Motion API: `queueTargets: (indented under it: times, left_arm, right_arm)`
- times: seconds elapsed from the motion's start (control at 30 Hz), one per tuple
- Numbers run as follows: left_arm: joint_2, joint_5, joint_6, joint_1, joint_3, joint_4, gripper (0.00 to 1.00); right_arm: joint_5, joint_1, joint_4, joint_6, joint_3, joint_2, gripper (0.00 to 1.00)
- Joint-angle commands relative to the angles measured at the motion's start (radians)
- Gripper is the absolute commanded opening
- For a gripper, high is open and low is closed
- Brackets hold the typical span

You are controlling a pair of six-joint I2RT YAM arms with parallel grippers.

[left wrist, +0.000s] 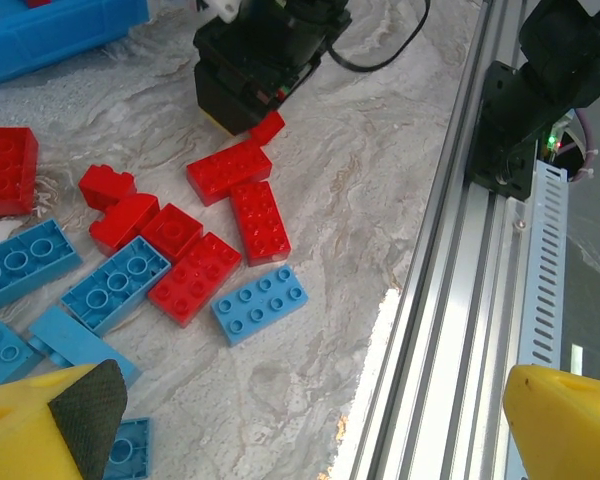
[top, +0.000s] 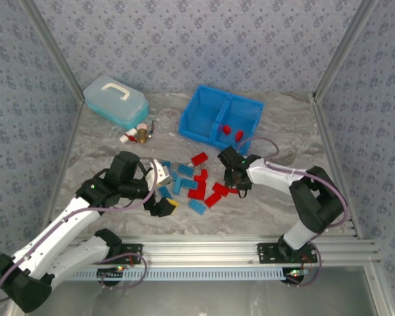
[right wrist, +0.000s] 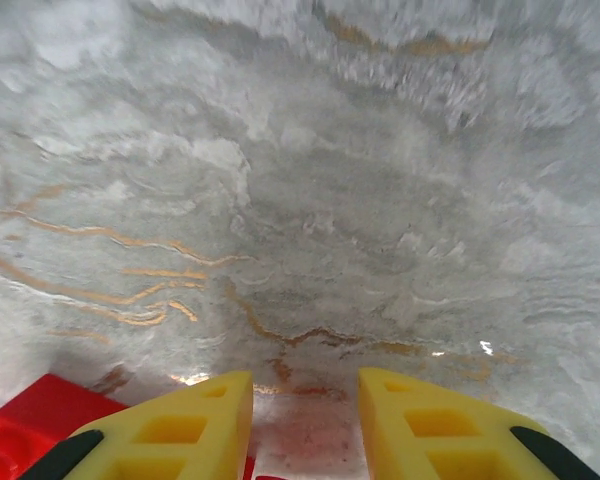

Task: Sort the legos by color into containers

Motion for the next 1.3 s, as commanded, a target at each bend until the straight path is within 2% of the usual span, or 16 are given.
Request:
queueTargets:
  times: [0.0, 0.13, 0.33, 0.4, 0.5, 0.57, 0.83, 1.0, 1.13, 1.27]
  left_arm:
    - [-0.010, 0.000, 0.012, -0.004, 0.004, -0.007, 0.99]
    - [-0.013, -0.010, 0.012, -0.004, 0.007, -0.007, 0.99]
    - [-0.025, -0.031, 0.005, -0.005, 0.007, -0.002, 0.99]
    - [-0.034, -0.081, -0.011, -0.005, 0.005, 0.009, 0.99]
    - [-0.044, -0.233, -0.072, -0.003, 0.008, 0.031, 0.99]
    - [-0.053, -0.281, -0.098, -0.002, 0.013, 0.047, 0.99]
    - [-0.093, -0.296, -0.103, -0.003, -0.006, 0.085, 0.99]
    - [-0.081, -0.294, -0.094, -0.003, 0.000, 0.067, 0.99]
    - [-0.079, -0.294, -0.090, -0.004, 0.002, 0.063, 0.99]
    - [-0.077, -0.293, -0.088, -0.003, 0.002, 0.061, 0.99]
  right_arm:
    - [0.076, -0.006, -0.065, -0.061, 0.120, -0.082, 0.22]
    - [0.169, -0.029, -0.105, -0.182, 0.307, -0.065, 0.23]
    - [0.193, -0.143, -0.031, -0.346, 0.595, 0.133, 0.23]
    - [0.178, -0.180, -0.038, -0.377, 0.702, 0.228, 0.23]
    - [0.177, -0.217, -0.055, -0.416, 0.842, 0.370, 0.23]
    - [0.164, -0.233, -0.063, -0.424, 0.896, 0.441, 0.22]
    - [0.135, -0.259, -0.040, -0.413, 0.930, 0.577, 0.24]
    - [0.134, -0.265, -0.046, -0.404, 0.925, 0.601, 0.30]
    - [0.128, -0.265, -0.064, -0.400, 0.928, 0.582, 0.47]
    - [0.125, -0.264, -0.085, -0.412, 0.928, 0.528, 0.55]
